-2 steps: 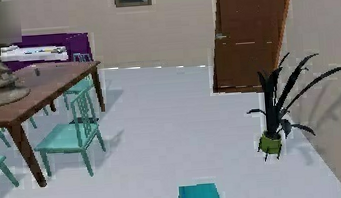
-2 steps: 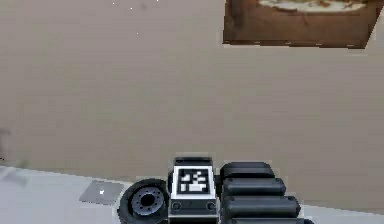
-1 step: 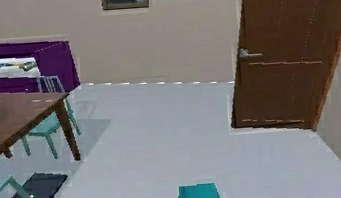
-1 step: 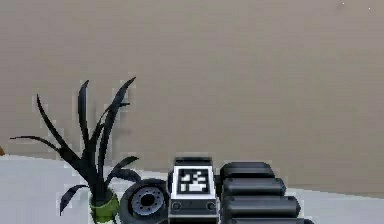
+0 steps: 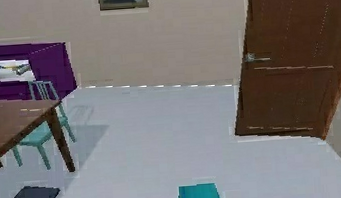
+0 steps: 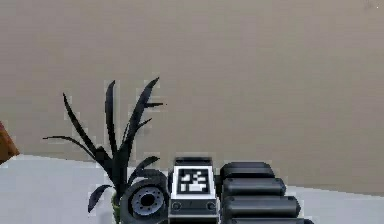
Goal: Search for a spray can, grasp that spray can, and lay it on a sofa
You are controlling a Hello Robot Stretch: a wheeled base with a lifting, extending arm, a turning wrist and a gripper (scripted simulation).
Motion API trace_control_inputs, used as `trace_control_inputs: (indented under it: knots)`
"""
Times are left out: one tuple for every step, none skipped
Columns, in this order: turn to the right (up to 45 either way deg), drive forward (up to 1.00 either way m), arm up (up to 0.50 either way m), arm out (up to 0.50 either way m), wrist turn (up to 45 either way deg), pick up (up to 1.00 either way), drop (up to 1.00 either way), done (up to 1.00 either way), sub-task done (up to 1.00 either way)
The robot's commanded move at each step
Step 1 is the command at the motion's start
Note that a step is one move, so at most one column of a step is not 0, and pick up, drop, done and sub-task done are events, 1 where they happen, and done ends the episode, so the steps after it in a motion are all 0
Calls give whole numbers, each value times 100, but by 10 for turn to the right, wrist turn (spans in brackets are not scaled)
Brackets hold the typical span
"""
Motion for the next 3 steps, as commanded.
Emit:
trace_control_inputs:
  knots:
    - [60,0,0,0,0,0,0,0,0]
    - [0,100,0,0,0,0,0,0,0]
    - [60,0,0,0,0,0,0,0,0]
